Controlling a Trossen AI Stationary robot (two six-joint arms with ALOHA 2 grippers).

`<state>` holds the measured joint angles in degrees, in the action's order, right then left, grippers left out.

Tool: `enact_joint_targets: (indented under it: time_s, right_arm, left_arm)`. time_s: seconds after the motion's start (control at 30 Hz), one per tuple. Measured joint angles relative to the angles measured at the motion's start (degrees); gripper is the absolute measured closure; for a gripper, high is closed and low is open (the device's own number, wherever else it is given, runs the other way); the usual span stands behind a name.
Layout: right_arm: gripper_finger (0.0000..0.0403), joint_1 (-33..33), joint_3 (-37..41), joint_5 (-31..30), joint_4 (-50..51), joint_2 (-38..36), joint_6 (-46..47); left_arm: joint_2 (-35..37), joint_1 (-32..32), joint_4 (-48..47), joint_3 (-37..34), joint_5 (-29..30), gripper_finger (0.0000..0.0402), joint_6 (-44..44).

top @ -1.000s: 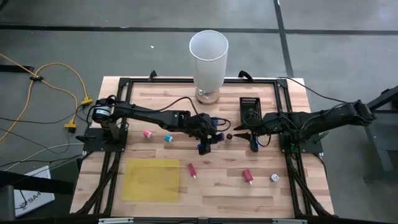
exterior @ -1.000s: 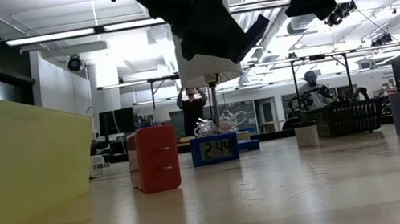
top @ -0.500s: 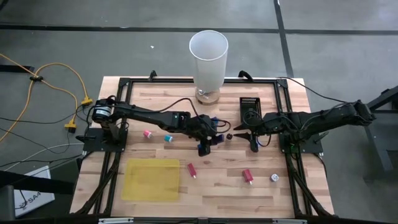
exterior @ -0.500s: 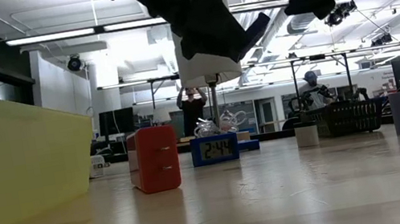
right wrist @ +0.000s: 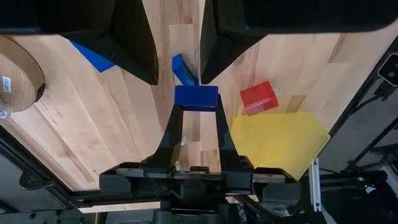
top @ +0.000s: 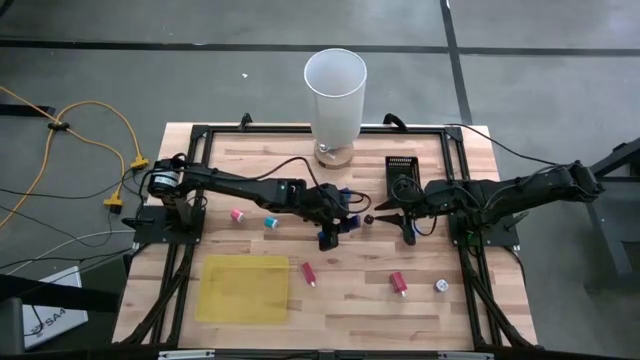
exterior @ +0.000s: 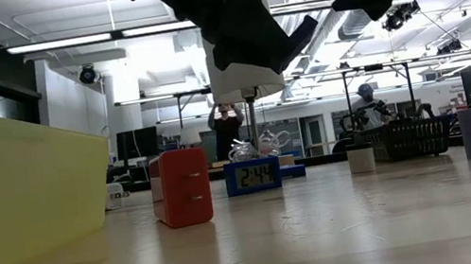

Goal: Pick & Place Office items
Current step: Put the violet digital clock into the black bin

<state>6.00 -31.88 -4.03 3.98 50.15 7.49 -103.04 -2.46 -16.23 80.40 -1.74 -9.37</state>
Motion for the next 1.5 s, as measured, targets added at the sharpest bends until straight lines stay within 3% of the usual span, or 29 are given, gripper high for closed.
enact_joint_targets:
  time_s: [0.23, 0.43, 0.83, 1.0, 1.27, 1.5]
  right_arm:
    - [0.0296, 0.0, 0.0, 0.3, -0.4, 0.0, -0.6]
    - [0.0296, 0.0, 0.0, 6.1, -0.4, 0.0, -7.8]
    - [0.0296, 2.4, 0.0, 4.8, -1.4, 0.2, -16.5]
    - [0.0296, 4.3, 0.0, 3.2, -1.9, 2.3, -26.1]
    - [0.0296, 7.3, 0.0, 1.7, -3.3, 8.9, -49.1]
    - [0.0296, 11.0, 0.0, -10.1, -6.9, 12.7, -60.1]
  left_arm:
    - [0.0, 0.0, 0.0, 0.0, 0.0, 0.0243, 0.0]
    - [0.0, -0.1, 0.0, 0.0, 0.0, 0.0243, 0.0]
    - [0.0, -1.4, 0.0, 0.0, 0.1, 0.0243, -0.7]
    - [0.0, -2.0, 0.0, 0.0, 0.1, 0.0243, -0.8]
    - [0.0, -2.2, 0.0, 0.0, 0.1, 0.0243, -1.2]
    - [0.0, -2.2, 0.0, 0.0, 0.0, 0.0243, -1.2]
